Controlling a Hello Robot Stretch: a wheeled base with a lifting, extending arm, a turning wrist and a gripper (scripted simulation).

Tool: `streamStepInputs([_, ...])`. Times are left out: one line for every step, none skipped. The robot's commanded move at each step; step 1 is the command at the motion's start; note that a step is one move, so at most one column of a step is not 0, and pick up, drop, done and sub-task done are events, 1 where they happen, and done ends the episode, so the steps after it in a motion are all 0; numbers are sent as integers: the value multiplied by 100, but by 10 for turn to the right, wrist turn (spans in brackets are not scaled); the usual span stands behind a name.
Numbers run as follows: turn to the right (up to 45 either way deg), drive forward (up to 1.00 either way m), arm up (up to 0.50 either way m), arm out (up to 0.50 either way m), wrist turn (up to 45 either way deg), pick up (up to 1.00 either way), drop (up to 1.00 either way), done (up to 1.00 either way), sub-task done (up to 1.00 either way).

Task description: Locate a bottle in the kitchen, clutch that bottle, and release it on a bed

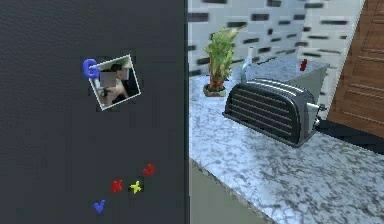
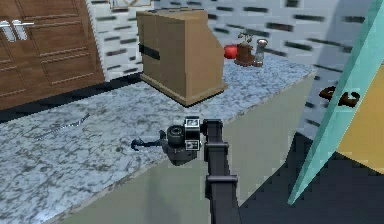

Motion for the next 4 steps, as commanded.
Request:
streamStepInputs([0, 0, 10, 0, 0, 0, 0, 0, 0])
streamStepInputs([0, 0, 4, 0, 0, 0, 0, 0, 0])
streamStepInputs([0, 0, 0, 0, -450, 0, 0, 0, 0])
streamStepInputs([0, 0, 0, 0, -450, 0, 0, 0, 0])
